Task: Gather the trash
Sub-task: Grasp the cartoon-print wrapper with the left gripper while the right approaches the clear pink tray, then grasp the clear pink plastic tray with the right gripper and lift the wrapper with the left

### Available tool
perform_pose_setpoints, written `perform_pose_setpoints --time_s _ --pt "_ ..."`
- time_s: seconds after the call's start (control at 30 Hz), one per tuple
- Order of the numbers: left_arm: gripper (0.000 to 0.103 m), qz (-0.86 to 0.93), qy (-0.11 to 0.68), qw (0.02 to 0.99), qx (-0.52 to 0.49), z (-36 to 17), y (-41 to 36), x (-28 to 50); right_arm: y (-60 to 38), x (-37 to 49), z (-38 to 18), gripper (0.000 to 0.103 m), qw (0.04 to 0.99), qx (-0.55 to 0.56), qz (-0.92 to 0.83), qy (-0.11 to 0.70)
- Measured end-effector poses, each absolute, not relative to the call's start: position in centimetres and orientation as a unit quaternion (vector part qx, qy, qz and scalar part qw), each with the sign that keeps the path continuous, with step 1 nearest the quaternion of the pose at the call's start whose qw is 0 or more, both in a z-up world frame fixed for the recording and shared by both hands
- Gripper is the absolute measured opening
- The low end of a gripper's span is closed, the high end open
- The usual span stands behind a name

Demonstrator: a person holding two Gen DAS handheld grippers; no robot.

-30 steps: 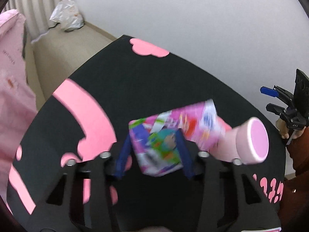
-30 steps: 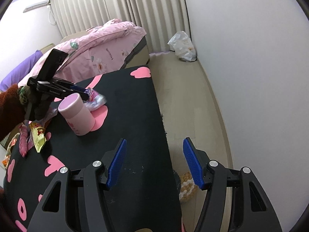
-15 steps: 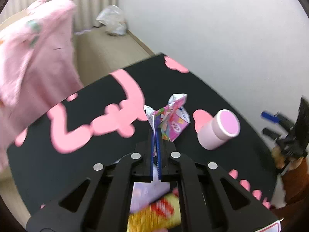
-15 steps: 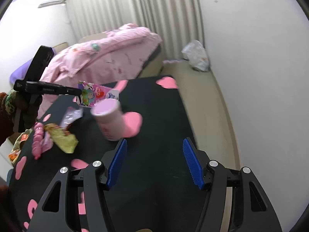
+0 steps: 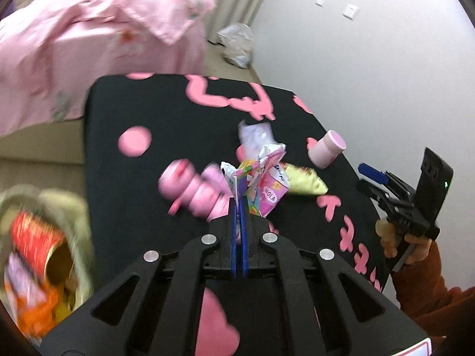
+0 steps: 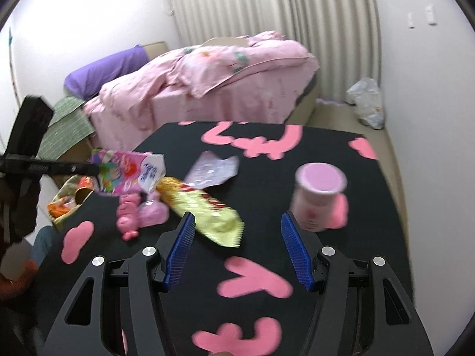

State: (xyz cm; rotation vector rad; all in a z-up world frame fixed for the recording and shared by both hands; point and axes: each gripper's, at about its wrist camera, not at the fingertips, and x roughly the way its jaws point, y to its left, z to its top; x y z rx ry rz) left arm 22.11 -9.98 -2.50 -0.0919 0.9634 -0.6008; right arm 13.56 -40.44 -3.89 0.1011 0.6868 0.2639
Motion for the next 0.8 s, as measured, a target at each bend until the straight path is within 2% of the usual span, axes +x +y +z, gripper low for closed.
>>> perform_pose_setpoints --time_s 0.27,0.33,0.4,0.47,0.6,0.8 --pt "0.003 -0.23 0.466 0.851 -0.07 -5.6 -6.0 17.1 -33.6 16.0 -5.8 0.056 0.899 0.01 0.212 0.383" --pt "0.007 -0.233 0.47 0.849 -0.069 -6.0 -5.6 16.5 -32.0 16.9 -6.8 0.055 0.888 -0.004 0.224 0.402" --pt "0.024 -0.235 0.467 0.85 -0.069 -6.0 -5.0 16.0 -30.8 17.6 -7.7 0.05 0.883 -0.031 0.223 0.411" --pt "0.035 -0.242 0.459 0.853 -0.062 -5.7 -4.4 15.4 -29.3 18.2 -8.3 0.05 0.885 -0.069 0.218 0.406" --pt "0.051 -0.269 0.429 0.861 -0.04 -4.7 -3.4 14.0 -28.0 19.0 -8.1 0.05 0.888 -0.078 0.237 0.387" --pt "0.054 -0.273 0.398 0.876 -0.028 -4.2 -3.3 15.0 -27.0 20.8 -8.3 0.047 0.881 -0.058 0.259 0.39"
